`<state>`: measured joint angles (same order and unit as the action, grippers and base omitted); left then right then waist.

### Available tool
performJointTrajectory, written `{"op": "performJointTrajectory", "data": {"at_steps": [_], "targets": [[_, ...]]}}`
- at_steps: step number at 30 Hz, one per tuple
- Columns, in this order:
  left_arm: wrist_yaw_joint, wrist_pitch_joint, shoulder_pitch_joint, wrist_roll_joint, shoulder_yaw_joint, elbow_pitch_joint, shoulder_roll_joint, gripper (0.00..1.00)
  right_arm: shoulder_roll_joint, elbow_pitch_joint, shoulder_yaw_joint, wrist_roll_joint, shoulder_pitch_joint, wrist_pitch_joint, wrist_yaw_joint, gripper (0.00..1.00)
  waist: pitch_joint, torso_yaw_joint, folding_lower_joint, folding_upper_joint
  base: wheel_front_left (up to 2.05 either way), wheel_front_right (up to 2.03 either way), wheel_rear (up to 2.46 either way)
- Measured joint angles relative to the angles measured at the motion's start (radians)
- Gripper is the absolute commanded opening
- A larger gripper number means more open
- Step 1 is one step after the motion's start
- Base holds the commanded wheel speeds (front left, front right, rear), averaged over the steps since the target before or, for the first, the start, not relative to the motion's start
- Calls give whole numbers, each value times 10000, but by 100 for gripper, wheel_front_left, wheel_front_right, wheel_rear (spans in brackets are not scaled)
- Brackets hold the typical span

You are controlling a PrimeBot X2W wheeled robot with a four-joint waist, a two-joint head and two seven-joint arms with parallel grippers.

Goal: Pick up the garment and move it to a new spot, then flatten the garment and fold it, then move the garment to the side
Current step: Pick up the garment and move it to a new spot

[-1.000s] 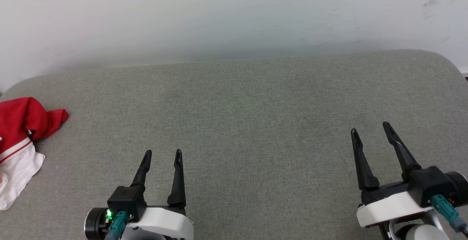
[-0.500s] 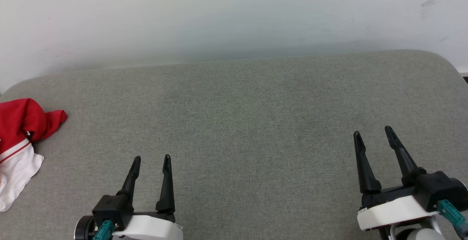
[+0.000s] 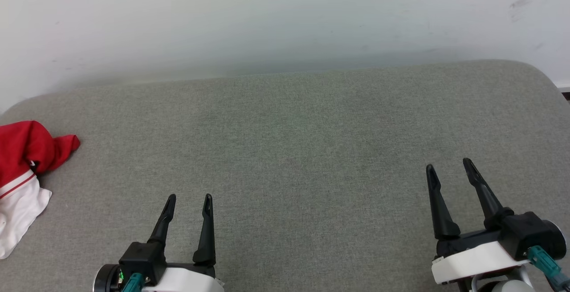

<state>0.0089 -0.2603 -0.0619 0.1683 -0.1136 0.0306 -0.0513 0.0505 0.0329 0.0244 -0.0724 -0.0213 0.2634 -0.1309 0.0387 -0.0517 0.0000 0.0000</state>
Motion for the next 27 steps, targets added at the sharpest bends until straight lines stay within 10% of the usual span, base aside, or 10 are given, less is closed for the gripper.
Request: {"op": "performJointTrajectory", "data": {"at_steps": [15,27], "targets": [[-2,-27,24,46,-23,100,2,100,0,286,148,123,3,0,0,100,33,369,0,0,0,0,0],[-13,-27,56,15,242,90,2,100,2,347,562,349,59,0,0,100,120,2008,0,0,0,0,0]]}}
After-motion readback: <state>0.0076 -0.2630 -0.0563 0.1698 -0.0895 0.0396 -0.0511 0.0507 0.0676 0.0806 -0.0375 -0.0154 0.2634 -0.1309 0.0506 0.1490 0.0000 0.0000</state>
